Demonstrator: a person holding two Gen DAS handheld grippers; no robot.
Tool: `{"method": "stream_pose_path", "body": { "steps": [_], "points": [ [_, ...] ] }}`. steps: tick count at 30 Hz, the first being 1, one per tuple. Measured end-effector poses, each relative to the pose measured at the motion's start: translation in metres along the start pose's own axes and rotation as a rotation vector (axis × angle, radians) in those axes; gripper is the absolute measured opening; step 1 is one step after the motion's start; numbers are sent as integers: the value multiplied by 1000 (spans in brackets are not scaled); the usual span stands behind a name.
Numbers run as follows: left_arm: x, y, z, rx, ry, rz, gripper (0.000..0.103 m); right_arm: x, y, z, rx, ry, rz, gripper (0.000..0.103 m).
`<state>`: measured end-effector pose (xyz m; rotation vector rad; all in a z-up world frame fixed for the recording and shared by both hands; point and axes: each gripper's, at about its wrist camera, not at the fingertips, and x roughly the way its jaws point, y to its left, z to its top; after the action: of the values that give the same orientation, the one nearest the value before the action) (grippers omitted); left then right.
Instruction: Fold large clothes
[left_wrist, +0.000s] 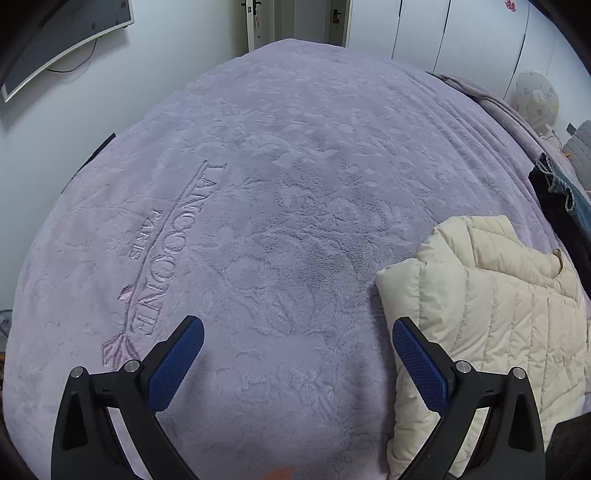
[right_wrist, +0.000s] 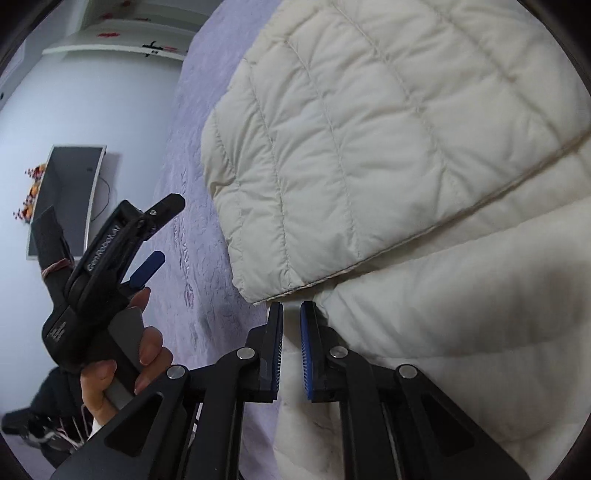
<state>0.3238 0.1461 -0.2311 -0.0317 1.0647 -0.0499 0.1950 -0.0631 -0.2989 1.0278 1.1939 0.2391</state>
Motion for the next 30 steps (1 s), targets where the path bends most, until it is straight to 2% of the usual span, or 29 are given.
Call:
{"method": "stream_pose_path", "body": {
  "steps": [2,5,7,11,15,18,21,24,27,30],
  "points": [
    [13,-8,3,16,32,-25,102,5,0,0,29,-49,31,10],
    [25,-17,2,37,47,-21,102,14,2,7,64,-96,103,10],
    [30,-18,1,34,56,-16,102,23,7,9,43,-81,123,10],
    [36,-19,-2,37,67,-2,102,43,15,3,-23,2,105,10],
    [32,-20,-5,48,65,21,102,34,19,-3,-101,48,43,10],
    [17,-17,-5,43,29,33,102,0,19,1,-174,34,-34,10],
    [0,-17,-5,55,-19,40,102,-44,9,4,-223,41,-49,10],
    [-8,-25,-10,84,-35,36,102,-96,-1,8,-278,-58,-127,10],
    [-5,-40,-19,132,-19,38,102,-133,-13,31,-277,-201,-295,11],
    [3,-51,-26,148,7,44,102,-143,-40,62,-248,-255,-445,11]
  ]
}}
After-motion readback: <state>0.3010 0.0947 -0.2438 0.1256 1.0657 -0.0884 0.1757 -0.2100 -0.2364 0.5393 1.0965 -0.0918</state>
